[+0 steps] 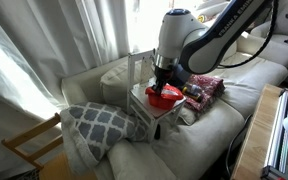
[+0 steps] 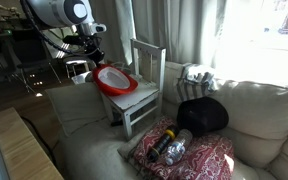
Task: Flip the orange hat on the chair seat upside down, pick up a towel on the pillow and place it in the orange hat
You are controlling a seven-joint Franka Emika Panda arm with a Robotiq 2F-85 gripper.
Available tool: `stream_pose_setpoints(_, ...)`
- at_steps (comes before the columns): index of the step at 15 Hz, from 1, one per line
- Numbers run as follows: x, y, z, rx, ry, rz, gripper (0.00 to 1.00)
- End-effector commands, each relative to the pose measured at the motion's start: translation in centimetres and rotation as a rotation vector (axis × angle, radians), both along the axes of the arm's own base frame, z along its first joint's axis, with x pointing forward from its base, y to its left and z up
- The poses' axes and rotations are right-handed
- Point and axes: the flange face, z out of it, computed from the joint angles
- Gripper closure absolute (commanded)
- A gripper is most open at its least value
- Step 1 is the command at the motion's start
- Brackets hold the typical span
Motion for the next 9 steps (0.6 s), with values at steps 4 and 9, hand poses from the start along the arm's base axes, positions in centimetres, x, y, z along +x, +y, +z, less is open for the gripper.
stream_pose_setpoints(4, -1.2, -0.2, -2.8, -0.021, 0.027, 0.101, 0.99)
stream_pose_setpoints(9, -0.1, 0.1, -2.7, 0.036, -0.074, 0.096, 0.99)
